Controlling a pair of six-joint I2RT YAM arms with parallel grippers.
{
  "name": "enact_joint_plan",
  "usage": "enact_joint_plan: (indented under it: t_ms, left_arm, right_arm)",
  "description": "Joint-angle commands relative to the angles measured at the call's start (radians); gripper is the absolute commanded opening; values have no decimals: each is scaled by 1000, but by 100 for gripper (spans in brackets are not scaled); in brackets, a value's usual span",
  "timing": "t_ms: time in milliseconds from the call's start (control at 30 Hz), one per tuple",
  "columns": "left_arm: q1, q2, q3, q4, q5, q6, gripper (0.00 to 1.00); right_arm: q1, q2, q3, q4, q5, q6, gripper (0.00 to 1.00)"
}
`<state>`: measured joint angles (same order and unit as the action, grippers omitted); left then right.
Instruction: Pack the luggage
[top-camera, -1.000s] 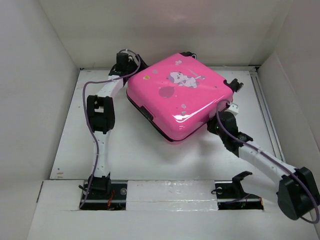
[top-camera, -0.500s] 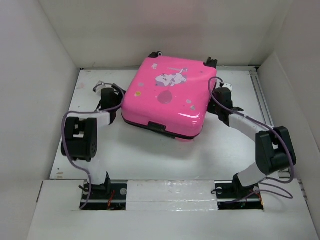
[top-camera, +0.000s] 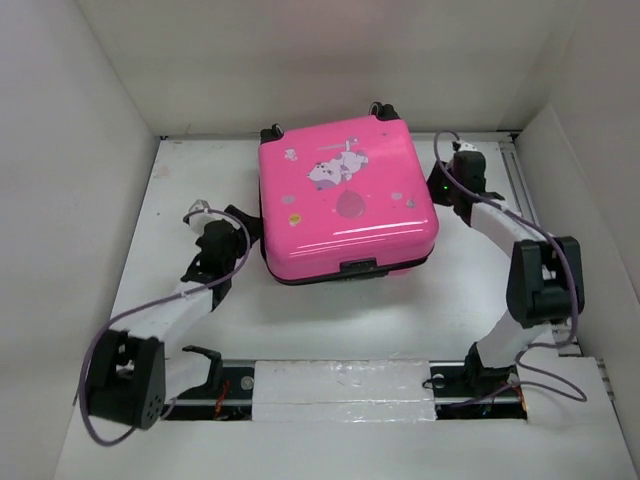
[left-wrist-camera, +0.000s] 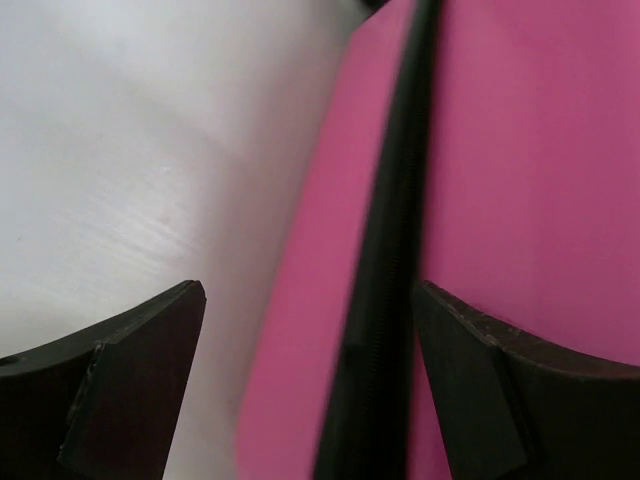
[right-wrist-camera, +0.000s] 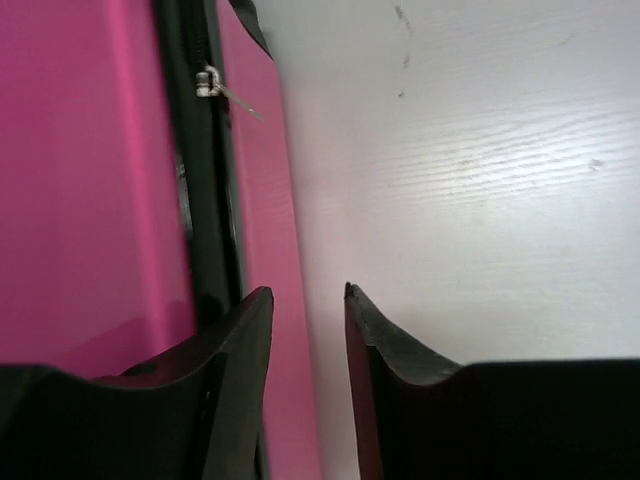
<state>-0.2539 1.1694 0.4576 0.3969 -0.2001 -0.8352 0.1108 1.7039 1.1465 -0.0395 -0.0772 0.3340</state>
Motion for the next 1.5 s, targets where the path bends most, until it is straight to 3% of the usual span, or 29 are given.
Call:
enact_joint_plan:
  t_ms: [0, 167, 233, 300, 333, 433, 600, 733, 900, 1200, 1333, 1467]
  left_arm:
    - [-81, -169, 19, -16, 90, 19, 82]
    - [-39, -295, 9, -50, 53, 19, 80]
    - [-39, -307, -11, -62, 76, 19, 78]
    - [-39, -330, -42, -73, 99, 19, 68]
    - [-39, -339, -72, -87, 108, 19, 64]
    - [-39, -378, -121, -130, 134, 19, 57]
    - [-39, -447, -169, -205, 172, 28, 52]
    - [-39, -508, -181, -227, 237, 38, 52]
    - [-39, -482, -172, -227, 303, 47, 52]
    - [-39, -405, -172, -139, 350, 56, 52]
    - [-39, -387, -172, -118, 338, 45, 44]
    - [-39, -356, -172, -75, 318, 22, 36]
  right_arm:
    - [7, -282, -55, 130, -240, 121, 42]
    - [-39, -571, -411, 205, -187, 183, 45]
    - [-48, -724, -529, 248, -196, 236, 34]
    - [-48, -827, -670, 248, -231, 266, 25]
    - [-48, -937, -710, 248, -240, 275, 15]
    - [-48, -1193, -842, 115, -201, 300, 8]
    - [-57, -1472, -953, -51, -119, 353, 12]
    - [-57, -1407, -975, 4, -169, 310, 30]
    - [-57, -1163, -930, 159, -311, 243, 38]
    - [-42, -847, -898, 418, -450, 194, 40]
    - [50, -751, -868, 530, -423, 183, 40]
    - [121, -714, -834, 518, -335, 134, 40]
